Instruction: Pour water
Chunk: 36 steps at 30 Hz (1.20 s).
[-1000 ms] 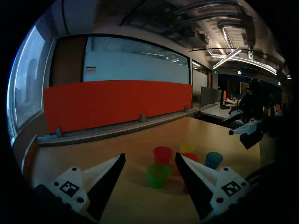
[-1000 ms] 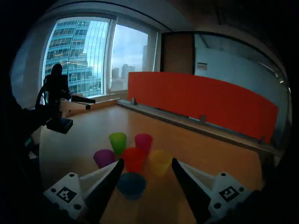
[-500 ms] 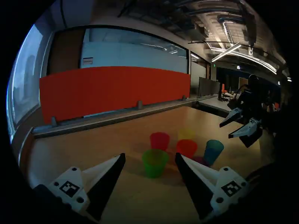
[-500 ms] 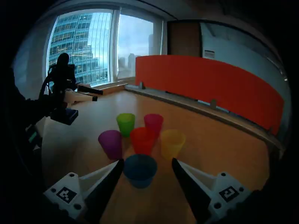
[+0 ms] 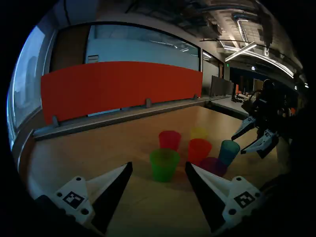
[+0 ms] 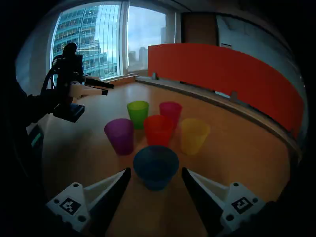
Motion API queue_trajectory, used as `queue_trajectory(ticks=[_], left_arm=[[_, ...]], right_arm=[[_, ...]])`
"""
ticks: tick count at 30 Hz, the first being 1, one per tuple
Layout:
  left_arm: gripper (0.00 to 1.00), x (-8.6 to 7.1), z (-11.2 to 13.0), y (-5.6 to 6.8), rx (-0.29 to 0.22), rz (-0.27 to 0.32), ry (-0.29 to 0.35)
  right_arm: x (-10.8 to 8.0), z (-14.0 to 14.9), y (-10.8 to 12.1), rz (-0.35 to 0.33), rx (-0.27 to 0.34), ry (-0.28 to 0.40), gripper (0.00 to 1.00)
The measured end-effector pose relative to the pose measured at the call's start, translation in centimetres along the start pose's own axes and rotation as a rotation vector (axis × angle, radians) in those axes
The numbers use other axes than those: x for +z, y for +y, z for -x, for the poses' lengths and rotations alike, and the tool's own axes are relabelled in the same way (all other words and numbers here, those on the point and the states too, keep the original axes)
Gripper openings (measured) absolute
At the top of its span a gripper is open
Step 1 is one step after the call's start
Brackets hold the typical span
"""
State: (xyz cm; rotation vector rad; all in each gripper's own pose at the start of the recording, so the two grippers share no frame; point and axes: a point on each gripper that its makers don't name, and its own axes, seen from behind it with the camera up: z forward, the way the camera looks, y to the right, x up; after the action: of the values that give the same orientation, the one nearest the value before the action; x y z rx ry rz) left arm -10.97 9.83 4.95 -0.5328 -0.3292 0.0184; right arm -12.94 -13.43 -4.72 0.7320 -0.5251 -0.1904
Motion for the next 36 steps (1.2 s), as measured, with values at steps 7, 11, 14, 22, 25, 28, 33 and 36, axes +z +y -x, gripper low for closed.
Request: queue_trajectory(ticks=[7, 11, 14, 22, 25, 28, 33, 36], left_arm=[[0.99, 0.3, 0.6, 0.0, 0.015, -0.001, -0.013], [0.99, 0.5, 0.7, 0.0, 0.017, 0.0, -0.019], [0.99, 0.7, 0.7, 0.0, 0.024, 0.002, -0.022], [0.99, 1.0, 0.8, 0.2, 0.035, 0.008, -0.032], [0.99, 1.2, 0.9, 0.4, 0.037, 0.012, -0.036], [0.99, 1.3, 0.9, 0.5, 0.043, 0.014, -0.04], [0.99, 1.4, 1.1, 1.0, 0.056, 0.023, -0.05], [0.99, 1.5, 1.2, 1.2, 0.061, 0.029, -0.059]], right_arm=[[1.9, 0.5, 0.0, -0.003, -0.015, -0.02, 1.0], [2.8, 0.5, -0.2, -0.009, -0.011, -0.026, 0.99], [3.3, 0.5, -0.2, -0.012, -0.009, -0.027, 0.99], [4.0, 0.5, -0.1, -0.014, -0.011, -0.028, 1.0], [4.1, 0.6, -0.1, -0.015, -0.008, -0.027, 0.98], [4.2, 0.5, -0.1, -0.02, -0.002, -0.027, 0.92], [4.2, 0.4, 0.0, -0.022, 0.004, -0.019, 0.91], [4.1, 0.0, 0.1, -0.018, 0.004, -0.005, 0.91]])
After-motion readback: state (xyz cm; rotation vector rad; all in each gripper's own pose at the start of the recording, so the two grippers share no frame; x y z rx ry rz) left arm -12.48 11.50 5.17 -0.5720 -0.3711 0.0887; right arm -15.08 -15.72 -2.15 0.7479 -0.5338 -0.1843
